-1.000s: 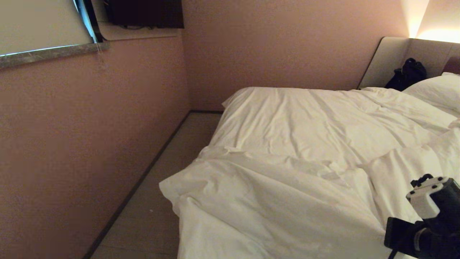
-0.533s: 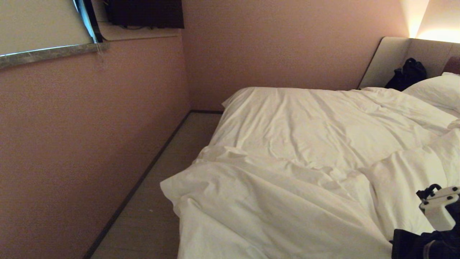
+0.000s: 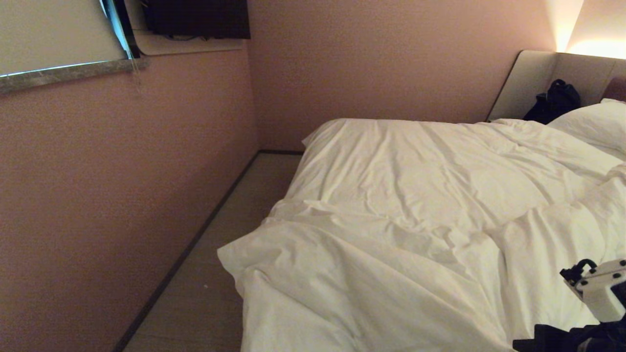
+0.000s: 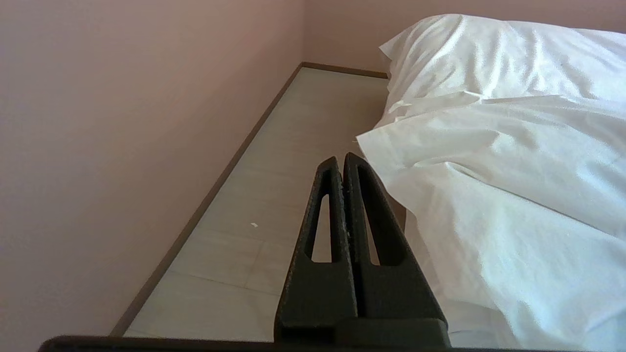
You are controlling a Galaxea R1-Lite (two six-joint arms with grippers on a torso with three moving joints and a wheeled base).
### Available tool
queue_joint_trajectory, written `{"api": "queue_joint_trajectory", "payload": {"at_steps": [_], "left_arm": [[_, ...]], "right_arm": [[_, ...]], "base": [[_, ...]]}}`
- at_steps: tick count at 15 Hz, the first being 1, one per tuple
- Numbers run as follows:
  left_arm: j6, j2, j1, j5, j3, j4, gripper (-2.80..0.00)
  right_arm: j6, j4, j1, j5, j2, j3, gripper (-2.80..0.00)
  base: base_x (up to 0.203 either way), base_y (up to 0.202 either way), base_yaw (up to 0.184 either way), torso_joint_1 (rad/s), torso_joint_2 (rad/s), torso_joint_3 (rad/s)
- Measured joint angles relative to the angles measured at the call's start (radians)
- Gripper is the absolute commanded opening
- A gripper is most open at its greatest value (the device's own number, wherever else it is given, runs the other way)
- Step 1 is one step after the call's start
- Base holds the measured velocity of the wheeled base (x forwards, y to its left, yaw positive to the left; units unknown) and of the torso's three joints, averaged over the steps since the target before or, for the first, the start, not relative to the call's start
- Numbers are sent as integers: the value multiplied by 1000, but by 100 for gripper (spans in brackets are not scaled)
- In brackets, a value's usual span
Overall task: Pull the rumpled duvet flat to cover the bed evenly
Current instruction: Flatten the corners of the folded blanket, then hold the folded corner of the quilt
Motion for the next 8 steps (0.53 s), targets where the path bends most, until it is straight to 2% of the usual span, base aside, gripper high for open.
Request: {"api": "queue_joint_trajectory", "payload": {"at_steps": [4, 8], "left_arm": [[0, 0, 0, 0, 0, 0, -280], [0, 0, 0, 0, 0, 0, -280]], "right_arm": [[1, 91, 0, 63, -83, -42, 0], [3, 241, -1, 82, -247, -251, 0]], "base": [[0, 0, 0, 0, 0, 0], [0, 0, 0, 0, 0, 0]]}}
